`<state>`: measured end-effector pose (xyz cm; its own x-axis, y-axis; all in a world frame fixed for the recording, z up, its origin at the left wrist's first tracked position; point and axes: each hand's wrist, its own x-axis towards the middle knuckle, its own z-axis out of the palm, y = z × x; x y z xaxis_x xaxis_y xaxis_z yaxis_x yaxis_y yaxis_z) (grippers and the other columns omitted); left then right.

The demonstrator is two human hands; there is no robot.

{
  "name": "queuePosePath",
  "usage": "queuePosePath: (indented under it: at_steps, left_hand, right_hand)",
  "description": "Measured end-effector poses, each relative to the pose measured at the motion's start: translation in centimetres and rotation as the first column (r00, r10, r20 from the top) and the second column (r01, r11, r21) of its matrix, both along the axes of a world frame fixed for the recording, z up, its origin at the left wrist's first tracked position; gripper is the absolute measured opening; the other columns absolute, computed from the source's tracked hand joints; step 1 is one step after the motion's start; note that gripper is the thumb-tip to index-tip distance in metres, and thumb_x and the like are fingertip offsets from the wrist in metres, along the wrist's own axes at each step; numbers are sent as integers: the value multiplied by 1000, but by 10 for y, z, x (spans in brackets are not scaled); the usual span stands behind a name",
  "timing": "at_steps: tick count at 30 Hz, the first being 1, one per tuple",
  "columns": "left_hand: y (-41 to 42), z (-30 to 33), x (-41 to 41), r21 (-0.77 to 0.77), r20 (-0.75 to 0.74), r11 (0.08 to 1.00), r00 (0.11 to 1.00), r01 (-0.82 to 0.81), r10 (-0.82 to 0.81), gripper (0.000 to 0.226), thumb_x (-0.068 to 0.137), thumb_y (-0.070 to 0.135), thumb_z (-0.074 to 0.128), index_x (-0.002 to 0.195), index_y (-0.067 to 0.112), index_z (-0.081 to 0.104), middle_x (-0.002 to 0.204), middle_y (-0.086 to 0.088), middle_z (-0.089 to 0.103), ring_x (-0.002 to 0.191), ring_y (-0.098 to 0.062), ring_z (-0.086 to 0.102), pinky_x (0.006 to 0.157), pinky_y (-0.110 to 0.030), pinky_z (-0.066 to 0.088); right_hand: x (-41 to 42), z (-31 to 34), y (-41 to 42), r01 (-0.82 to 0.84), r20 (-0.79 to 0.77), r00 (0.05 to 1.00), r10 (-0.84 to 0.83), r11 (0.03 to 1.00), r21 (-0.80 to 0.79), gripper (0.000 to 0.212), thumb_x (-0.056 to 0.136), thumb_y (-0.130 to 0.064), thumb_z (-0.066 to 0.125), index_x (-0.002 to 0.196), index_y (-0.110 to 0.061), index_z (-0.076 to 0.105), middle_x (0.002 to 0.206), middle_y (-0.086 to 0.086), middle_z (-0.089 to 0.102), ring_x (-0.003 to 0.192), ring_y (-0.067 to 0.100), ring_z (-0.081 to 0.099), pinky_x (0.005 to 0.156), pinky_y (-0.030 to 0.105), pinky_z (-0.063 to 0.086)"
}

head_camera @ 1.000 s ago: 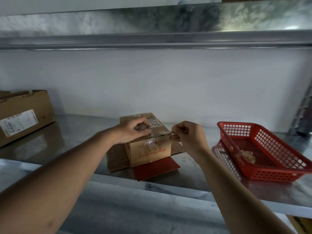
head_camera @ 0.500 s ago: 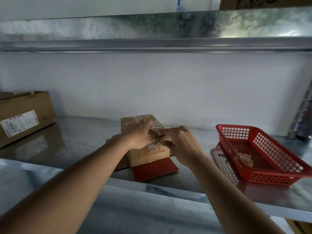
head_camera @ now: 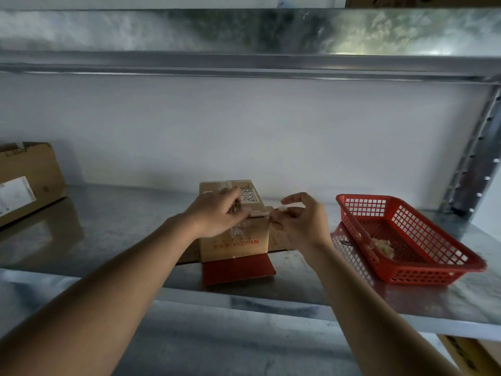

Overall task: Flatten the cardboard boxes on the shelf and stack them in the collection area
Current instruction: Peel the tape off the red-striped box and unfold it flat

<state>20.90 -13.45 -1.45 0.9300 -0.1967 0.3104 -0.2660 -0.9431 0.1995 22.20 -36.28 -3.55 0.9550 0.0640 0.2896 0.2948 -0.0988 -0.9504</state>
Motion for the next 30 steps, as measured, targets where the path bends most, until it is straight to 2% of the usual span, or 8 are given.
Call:
queuePosePath:
  at_steps: [3,5,8,14,19,24,27,30]
  left_hand:
    - [2,-3,10,30,29,999,999,20,-21,39,99,68,41,108,31,47,98,7,61,71,-13,62,58,-32,50]
    - [3,-5,17,52,50,998,998,25,-27,41,97,70,39,107,30,46,100,7,60,75,-11,60,60,-31,48]
    - [4,-6,24,67,54,997,998,25,-29,48,93,75,34,108,30,45,103,6,58,83,-12,58,66,-33,49]
    - [5,-11,28,61,62,998,998,6,-10,60,86,82,29,110,30,47,101,8,57,88,-13,57,72,-37,48]
    - [4,-8,25,62,43,998,999,11,-14,56,90,79,31,111,29,46,100,6,55,90,-15,56,75,-38,48]
    - [1,-7,22,70,43,998,999,9,-12,50,95,75,35,112,30,46,101,6,55,91,-16,55,76,-38,46]
    - [1,-6,20,76,25,997,1000,-5,4,51,94,74,34,113,29,47,106,4,57,95,-18,56,79,-41,48]
    - [1,-5,19,67,5,998,1000,12,-13,54,91,77,31,113,30,45,107,5,57,97,-18,57,77,-39,45]
  right_hand:
    - [-1,1,0,68,51,997,-66,997,-47,19,82,-8,84,86,-24,74,81,-6,79,77,13,77,74,47,65]
    - [-4,4,2,138,170,980,-107,974,-178,23,83,-13,82,80,-35,77,80,-20,76,77,1,74,72,35,66]
    - [-7,3,3,157,336,941,-30,920,-358,22,87,-12,80,102,-27,82,101,-21,75,75,-11,67,74,16,60]
    - [-9,8,2,215,539,805,247,726,-654,16,93,-8,75,108,-9,80,113,3,75,92,15,73,73,4,48]
    - [-15,8,8,216,494,809,317,621,-753,36,91,-19,77,127,-17,72,130,3,69,115,25,63,96,31,47]
    - [-20,9,17,265,542,810,224,685,-678,18,99,-22,68,113,-20,79,111,1,75,93,21,69,74,32,57]
    - [-19,7,23,327,501,863,70,678,-658,13,94,-23,75,105,-21,81,104,-1,78,85,19,71,70,35,60]
    - [-14,9,17,334,408,907,-99,760,-558,10,87,-15,80,91,-24,83,87,-7,79,75,10,71,67,32,60]
